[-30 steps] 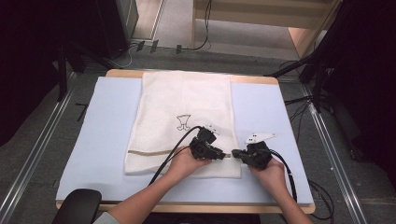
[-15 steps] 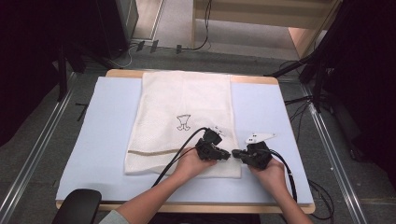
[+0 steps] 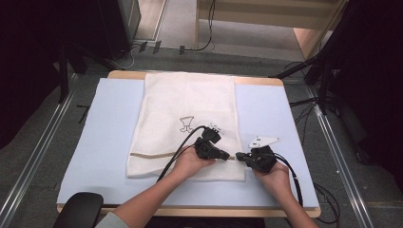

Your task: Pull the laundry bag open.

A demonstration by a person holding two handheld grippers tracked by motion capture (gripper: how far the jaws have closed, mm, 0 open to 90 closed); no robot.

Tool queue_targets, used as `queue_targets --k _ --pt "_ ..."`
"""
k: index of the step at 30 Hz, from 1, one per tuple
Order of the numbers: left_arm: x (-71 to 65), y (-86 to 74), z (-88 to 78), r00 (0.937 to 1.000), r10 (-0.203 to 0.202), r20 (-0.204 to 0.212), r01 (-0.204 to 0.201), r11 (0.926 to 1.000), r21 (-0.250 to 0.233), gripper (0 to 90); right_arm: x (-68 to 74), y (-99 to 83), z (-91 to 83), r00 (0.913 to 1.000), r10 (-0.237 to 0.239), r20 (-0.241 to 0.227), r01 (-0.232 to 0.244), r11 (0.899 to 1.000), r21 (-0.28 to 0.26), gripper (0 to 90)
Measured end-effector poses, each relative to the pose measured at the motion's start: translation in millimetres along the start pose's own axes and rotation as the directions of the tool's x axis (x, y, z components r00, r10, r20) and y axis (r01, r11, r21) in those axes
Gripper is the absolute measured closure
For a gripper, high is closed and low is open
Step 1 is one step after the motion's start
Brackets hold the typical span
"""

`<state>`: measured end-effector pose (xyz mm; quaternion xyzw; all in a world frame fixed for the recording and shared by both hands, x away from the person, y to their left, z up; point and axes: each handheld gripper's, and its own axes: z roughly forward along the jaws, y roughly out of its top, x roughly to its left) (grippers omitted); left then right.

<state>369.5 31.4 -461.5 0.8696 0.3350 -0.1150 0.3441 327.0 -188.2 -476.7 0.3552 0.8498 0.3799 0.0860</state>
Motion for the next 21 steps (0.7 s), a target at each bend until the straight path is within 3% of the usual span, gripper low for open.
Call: queue_targets --k 3,5,12,16,21 --pt "0.6 -1.5 -3.2 1.0 0.009 0.005 -0.009 1.0 0.005 88.9 -1.5 -1.0 -0.3 0.9998 0.015 -0.014 -0.015 1.0 -0.004 90.0" --pt "1.4 -2.7 -5.2 0.9999 0.007 0.014 -0.007 1.0 0.005 88.9 -0.7 -1.0 0.3 0.9999 -0.004 -0.01 0.004 1.0 -0.009 90.0" --pt "10.1 -9.5 -19.3 0.9994 -0.022 0.027 0.022 0.9997 0.003 89.0 -1.3 -1.1 0.0 0.9998 0.016 -0.015 -0.016 1.0 -0.003 90.0" --pt "10.4 -14.3 -31.6 0.9998 0.001 0.019 -0.001 0.9999 0.012 89.0 -1.6 -2.1 0.1 0.9998 0.01 -0.018 -0.01 1.0 -0.013 90.0" --pt "15.5 -20.2 -44.6 0.9999 0.003 0.016 -0.003 1.0 0.008 89.0 -2.1 -2.4 0.3 0.9997 0.008 -0.022 -0.008 1.0 -0.018 90.0"
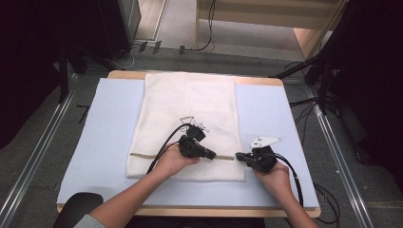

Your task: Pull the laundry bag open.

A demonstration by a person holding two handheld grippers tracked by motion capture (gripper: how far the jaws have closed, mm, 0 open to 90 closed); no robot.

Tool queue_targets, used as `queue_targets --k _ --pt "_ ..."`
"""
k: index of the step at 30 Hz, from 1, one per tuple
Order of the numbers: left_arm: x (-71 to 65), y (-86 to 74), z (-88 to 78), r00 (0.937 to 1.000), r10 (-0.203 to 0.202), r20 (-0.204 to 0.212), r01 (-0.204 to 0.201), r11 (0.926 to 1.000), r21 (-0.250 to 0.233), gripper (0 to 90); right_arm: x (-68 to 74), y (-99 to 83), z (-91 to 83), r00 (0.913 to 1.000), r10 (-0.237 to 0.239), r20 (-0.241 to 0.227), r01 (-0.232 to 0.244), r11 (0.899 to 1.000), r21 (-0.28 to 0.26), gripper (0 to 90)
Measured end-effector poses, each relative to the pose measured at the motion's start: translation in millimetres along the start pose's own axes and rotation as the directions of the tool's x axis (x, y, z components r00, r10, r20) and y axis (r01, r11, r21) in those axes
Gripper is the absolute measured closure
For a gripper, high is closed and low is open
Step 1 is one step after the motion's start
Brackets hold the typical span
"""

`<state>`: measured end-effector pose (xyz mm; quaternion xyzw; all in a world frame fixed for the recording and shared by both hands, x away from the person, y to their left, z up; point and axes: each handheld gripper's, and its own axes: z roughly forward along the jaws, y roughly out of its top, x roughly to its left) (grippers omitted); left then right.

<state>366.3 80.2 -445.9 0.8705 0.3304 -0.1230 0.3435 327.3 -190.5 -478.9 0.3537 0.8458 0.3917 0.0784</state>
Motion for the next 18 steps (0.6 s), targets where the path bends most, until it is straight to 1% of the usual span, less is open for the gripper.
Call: queue_targets --k 3,4,5,9,11,12,14,15,17,18 --pt "3.5 -4.7 -10.9 1.0 0.003 -0.005 -0.003 1.0 0.002 89.0 0.1 -0.1 0.2 1.0 0.001 -0.003 -0.001 1.0 -0.001 90.0" --pt "4.8 -6.1 -13.9 1.0 -0.004 -0.006 0.004 1.0 -0.009 89.0 -0.1 -0.4 0.3 1.0 -0.001 -0.001 0.001 1.0 -0.003 90.0" --pt "6.5 -7.1 -16.6 1.0 -0.006 0.004 0.006 1.0 -0.006 89.0 -0.2 -0.4 0.4 1.0 0.001 -0.003 -0.001 1.0 -0.004 90.0" --pt "9.3 -10.5 -21.8 0.9999 -0.014 0.003 0.014 0.9999 -0.009 89.0 -0.6 -0.4 0.3 0.9999 0.013 -0.01 -0.013 1.0 -0.002 90.0" --pt "11.9 -13.1 -25.7 0.9998 -0.018 0.001 0.018 0.9998 -0.007 89.0 -0.2 -0.2 0.2 0.9999 0.011 -0.006 -0.011 1.0 0.0 90.0" --pt "14.9 -15.5 -29.6 0.9996 -0.029 0.005 0.029 0.9995 -0.012 89.0 -0.1 -0.2 0.2 0.9999 0.011 -0.005 -0.011 1.0 0.0 90.0" --pt "16.3 -16.9 -31.3 0.9997 -0.024 -0.001 0.024 0.9997 -0.004 89.0 -0.1 -0.1 0.2 0.9999 0.011 -0.006 -0.011 1.0 0.0 90.0" --pt "17.6 -20.0 -34.2 0.9995 -0.03 0.002 0.03 0.9995 -0.007 89.0 -0.4 0.1 0.2 0.9999 0.012 -0.008 -0.012 1.0 0.002 90.0" --pt "18.1 -21.2 -36.0 0.9997 -0.026 -0.002 0.026 0.9996 -0.011 89.0 -0.5 0.3 0.1 0.9999 0.013 -0.008 -0.012 1.0 0.003 90.0" --pt "19.8 -22.7 -40.4 0.9996 -0.029 0.001 0.029 0.9994 -0.018 89.0 -0.4 0.3 0.2 0.9999 0.013 -0.008 -0.013 1.0 0.004 90.0"
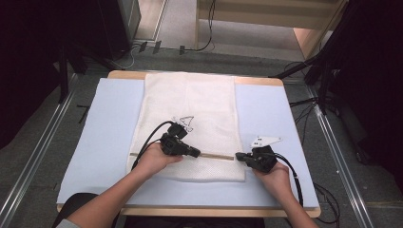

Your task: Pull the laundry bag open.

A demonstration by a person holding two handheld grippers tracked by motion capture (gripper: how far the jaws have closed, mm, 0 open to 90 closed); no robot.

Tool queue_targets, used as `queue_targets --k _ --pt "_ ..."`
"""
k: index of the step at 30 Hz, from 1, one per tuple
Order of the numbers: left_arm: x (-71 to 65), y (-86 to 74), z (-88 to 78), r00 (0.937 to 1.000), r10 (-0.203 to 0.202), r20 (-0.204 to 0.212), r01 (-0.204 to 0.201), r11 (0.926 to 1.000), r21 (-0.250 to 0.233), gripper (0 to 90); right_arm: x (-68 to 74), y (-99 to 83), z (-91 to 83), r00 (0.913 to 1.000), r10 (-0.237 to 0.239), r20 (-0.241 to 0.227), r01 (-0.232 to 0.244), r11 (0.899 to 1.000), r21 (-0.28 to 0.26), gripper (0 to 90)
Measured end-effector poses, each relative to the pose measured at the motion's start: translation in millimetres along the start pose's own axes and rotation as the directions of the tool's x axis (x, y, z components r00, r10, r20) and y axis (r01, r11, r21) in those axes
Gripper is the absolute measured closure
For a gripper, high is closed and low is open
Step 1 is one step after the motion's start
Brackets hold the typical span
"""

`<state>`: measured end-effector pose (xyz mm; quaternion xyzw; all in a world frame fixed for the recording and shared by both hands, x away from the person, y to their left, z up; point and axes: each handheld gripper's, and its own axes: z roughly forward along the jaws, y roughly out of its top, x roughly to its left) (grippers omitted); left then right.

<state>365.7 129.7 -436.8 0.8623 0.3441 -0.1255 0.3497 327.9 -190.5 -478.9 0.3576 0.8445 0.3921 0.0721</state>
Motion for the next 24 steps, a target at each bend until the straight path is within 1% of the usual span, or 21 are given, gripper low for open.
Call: queue_targets --k 2,4,5,8,9,10,11,12,14,15,16,18,19,21,23,24 --pt "1.3 -0.7 -2.1 1.0 0.0 0.003 0.0 1.0 -0.005 89.0 -0.2 -0.1 0.0 1.0 0.002 -0.003 -0.002 1.0 -0.001 90.0" --pt "3.1 -3.4 -4.4 1.0 -0.007 0.005 0.007 1.0 0.004 89.0 -0.2 -0.1 -0.1 1.0 0.005 -0.003 -0.005 1.0 0.001 90.0" --pt "3.1 -4.4 -5.2 1.0 -0.003 -0.003 0.003 1.0 0.008 89.0 -0.1 -0.1 -0.1 1.0 0.006 -0.002 -0.006 1.0 0.0 90.0" --pt "4.3 -5.9 -8.9 1.0 -0.002 -0.007 0.002 1.0 0.01 89.1 -0.1 -0.1 -0.1 1.0 0.007 -0.002 -0.007 1.0 0.001 90.0" --pt "6.7 -7.8 -13.7 0.9999 -0.011 0.004 0.011 0.9999 0.002 89.1 0.1 -0.2 -0.1 1.0 0.009 0.0 -0.009 1.0 0.0 90.0" --pt "6.7 -7.8 -13.7 0.9999 -0.011 0.004 0.011 0.9999 0.002 89.1 0.1 -0.2 -0.1 1.0 0.009 0.0 -0.009 1.0 0.0 90.0" --pt "8.5 -10.7 -17.2 0.9998 -0.02 -0.001 0.02 0.9998 -0.001 89.1 0.2 -0.1 0.0 1.0 0.005 0.0 -0.005 1.0 -0.001 90.0" --pt "9.8 -12.1 -18.8 0.9998 -0.02 -0.003 0.02 0.9998 0.005 89.0 0.1 -0.3 -0.1 1.0 0.004 0.0 -0.004 1.0 -0.002 90.0" --pt "11.3 -13.8 -21.0 0.9997 -0.022 -0.005 0.022 0.9998 0.0 89.0 0.0 -0.4 -0.1 1.0 0.001 0.0 -0.001 1.0 -0.003 90.0" --pt "12.8 -15.2 -22.9 0.9994 -0.034 0.003 0.034 0.9994 -0.004 89.1 -0.3 -0.8 -0.1 1.0 -0.003 -0.001 0.003 1.0 -0.004 90.0" --pt "14.9 -17.6 -27.4 0.9993 -0.037 -0.01 0.037 0.9993 -0.005 89.0 -0.4 -0.8 0.0 1.0 -0.004 -0.002 0.004 1.0 -0.005 90.0" --pt "16.5 -19.0 -29.8 0.9991 -0.043 -0.005 0.043 0.999 -0.009 89.0 -0.5 -0.8 0.0 1.0 -0.003 -0.004 0.003 1.0 -0.006 90.0" --pt "18.6 -21.8 -34.0 0.9987 -0.05 0.003 0.05 0.9986 -0.014 89.0 -0.8 -0.9 0.1 1.0 -0.001 -0.006 0.001 1.0 -0.007 90.0" --pt "19.1 -23.7 -36.5 0.9989 -0.047 -0.003 0.047 0.9988 -0.016 89.0 -0.9 -1.0 0.2 1.0 -0.002 -0.008 0.002 1.0 -0.008 90.0" --pt "19.8 -24.2 -37.8 0.999 -0.045 0.0 0.045 0.9989 -0.012 89.0 -1.1 -1.1 0.2 1.0 -0.002 -0.008 0.002 1.0 -0.009 90.0" --pt "20.1 -24.7 -39.1 0.9988 -0.049 -0.002 0.049 0.9986 -0.02 89.1 -1.0 -1.1 0.1 1.0 0.001 -0.008 -0.001 1.0 -0.008 90.0"
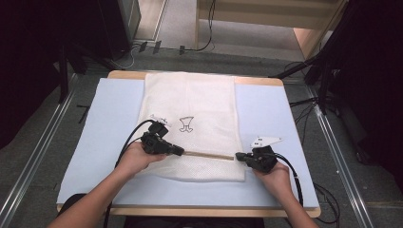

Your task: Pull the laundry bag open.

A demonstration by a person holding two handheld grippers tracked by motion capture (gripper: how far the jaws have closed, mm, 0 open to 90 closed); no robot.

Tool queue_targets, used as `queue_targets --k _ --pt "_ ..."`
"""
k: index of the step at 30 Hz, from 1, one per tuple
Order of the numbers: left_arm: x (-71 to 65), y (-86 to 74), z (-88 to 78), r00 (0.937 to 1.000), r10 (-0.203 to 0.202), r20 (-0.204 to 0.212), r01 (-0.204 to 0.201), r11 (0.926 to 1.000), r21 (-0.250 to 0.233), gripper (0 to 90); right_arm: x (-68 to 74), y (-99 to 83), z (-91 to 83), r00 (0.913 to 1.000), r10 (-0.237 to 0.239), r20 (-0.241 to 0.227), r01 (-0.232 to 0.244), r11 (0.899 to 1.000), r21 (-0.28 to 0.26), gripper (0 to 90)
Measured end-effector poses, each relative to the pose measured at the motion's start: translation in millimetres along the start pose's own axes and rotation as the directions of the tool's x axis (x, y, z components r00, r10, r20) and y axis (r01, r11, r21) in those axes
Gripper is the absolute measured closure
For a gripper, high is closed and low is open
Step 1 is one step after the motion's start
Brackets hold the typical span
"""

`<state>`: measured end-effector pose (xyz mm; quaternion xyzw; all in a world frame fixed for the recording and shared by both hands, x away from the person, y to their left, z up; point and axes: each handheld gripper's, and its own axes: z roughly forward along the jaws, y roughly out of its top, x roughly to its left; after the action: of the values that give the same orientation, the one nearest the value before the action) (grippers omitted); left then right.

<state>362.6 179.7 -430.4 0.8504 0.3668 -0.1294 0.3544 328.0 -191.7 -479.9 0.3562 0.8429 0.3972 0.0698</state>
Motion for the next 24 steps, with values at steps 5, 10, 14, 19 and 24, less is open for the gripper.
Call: queue_targets --k 5,10,14,19,24 --pt "-0.3 -1.8 -3.8 1.0 0.002 -0.009 -0.002 1.0 0.006 89.0 -0.2 0.3 0.1 1.0 -0.002 -0.001 0.002 1.0 0.001 90.0" --pt "3.5 -5.3 -9.7 0.9999 -0.014 -0.009 0.014 0.9999 -0.001 89.0 0.0 0.3 0.1 1.0 -0.004 -0.001 0.004 1.0 0.001 90.0" --pt "4.6 -8.9 -13.9 0.9997 -0.021 -0.016 0.021 0.9998 -0.001 89.1 0.1 0.3 0.0 1.0 -0.007 0.0 0.007 1.0 0.003 90.0" --pt "9.4 -16.6 -25.5 0.9991 -0.031 -0.028 0.03 0.9995 -0.012 89.0 0.1 0.6 0.0 1.0 -0.008 0.0 0.008 1.0 0.004 90.0" --pt "16.8 -25.1 -37.5 0.9972 -0.059 -0.045 0.058 0.9981 -0.022 89.0 -0.2 0.6 0.0 1.0 -0.008 -0.002 0.008 1.0 0.005 90.0"
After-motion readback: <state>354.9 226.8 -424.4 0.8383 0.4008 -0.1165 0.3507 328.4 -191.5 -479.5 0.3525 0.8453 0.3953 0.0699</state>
